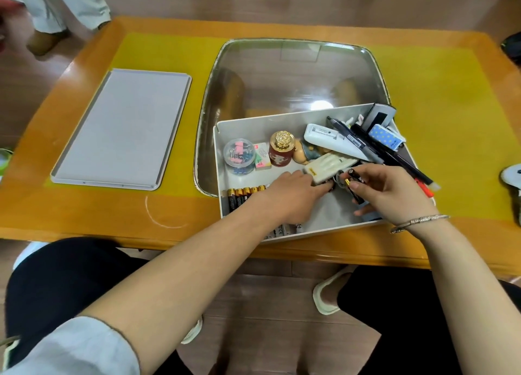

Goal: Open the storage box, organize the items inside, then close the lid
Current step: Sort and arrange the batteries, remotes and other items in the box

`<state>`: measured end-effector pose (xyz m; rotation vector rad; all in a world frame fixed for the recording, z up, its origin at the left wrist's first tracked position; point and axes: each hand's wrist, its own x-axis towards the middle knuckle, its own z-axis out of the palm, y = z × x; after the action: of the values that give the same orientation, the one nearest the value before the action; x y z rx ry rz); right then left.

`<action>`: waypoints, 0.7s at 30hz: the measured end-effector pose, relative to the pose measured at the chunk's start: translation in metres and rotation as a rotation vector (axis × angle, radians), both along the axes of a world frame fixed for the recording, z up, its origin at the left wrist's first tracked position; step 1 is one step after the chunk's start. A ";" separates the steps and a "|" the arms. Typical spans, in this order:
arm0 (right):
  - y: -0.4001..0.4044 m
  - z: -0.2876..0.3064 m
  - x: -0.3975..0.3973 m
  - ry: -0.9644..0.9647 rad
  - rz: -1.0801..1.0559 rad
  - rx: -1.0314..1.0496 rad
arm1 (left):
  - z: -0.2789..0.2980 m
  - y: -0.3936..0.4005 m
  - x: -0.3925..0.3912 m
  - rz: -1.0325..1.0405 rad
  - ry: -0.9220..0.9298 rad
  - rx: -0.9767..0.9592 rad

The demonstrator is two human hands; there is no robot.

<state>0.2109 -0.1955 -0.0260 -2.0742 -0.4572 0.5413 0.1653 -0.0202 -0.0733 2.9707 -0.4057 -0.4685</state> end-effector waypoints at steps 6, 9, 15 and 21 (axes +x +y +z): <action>-0.004 -0.003 0.002 -0.048 0.004 -0.073 | 0.003 0.012 -0.017 -0.030 -0.087 -0.102; -0.003 -0.003 0.002 -0.076 0.016 -0.106 | 0.003 0.008 -0.016 -0.037 -0.189 -0.087; 0.001 -0.003 -0.001 -0.066 0.037 -0.156 | 0.008 0.005 -0.010 -0.072 -0.180 -0.001; 0.009 -0.004 -0.005 -0.081 0.047 -0.162 | 0.021 0.013 -0.016 -0.034 -0.136 -0.141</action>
<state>0.2056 -0.1865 -0.0300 -2.2515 -0.5259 0.5386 0.1498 -0.0068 -0.0521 2.8712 -0.4817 -0.2310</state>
